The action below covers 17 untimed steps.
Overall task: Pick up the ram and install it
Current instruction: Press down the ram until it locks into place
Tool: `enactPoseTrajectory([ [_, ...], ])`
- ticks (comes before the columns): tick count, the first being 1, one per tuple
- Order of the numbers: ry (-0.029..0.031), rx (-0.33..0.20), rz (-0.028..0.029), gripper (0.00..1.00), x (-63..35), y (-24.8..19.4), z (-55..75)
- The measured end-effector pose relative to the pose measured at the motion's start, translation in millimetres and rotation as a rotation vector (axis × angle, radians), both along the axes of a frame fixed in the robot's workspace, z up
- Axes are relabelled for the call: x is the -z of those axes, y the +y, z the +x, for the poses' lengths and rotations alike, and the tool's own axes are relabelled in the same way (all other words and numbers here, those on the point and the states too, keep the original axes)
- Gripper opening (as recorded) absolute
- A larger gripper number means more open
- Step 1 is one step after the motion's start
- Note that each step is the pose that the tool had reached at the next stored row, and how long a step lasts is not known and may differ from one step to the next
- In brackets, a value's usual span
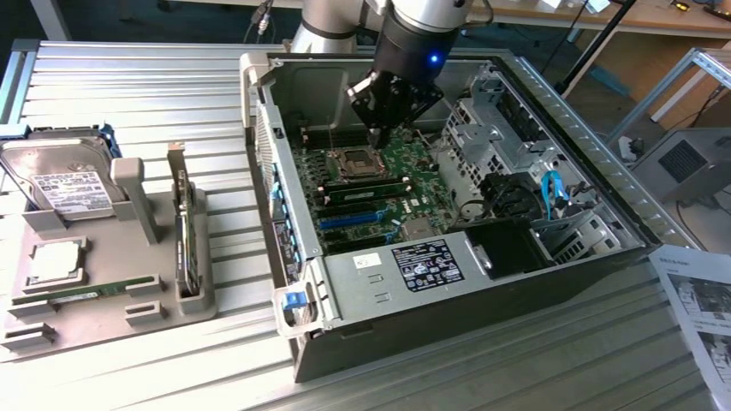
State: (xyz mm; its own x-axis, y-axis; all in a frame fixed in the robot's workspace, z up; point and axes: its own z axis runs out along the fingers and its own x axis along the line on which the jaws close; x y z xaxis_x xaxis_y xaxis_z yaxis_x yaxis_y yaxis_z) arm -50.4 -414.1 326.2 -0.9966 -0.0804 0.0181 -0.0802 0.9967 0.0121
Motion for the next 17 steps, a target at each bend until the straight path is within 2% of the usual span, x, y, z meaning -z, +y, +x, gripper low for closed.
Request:
enactPoseTrajectory([
  [5,0.0,0.083,-0.0001,0.11,0.0,0.0,0.0],
  [10,-0.0001,0.087,0.0,0.11,0.0,0.0,0.0],
  [12,-0.0001,0.087,-0.0024,0.11,0.0,-0.1,0.0],
  [14,-0.0004,0.087,-0.0085,0.11,0.0,0.0,0.0],
  [16,-0.0008,0.087,-0.0179,0.11,0.0,0.0,0.0],
  [17,-0.0008,0.087,-0.0185,0.11,0.0,-0.1,0.0],
])
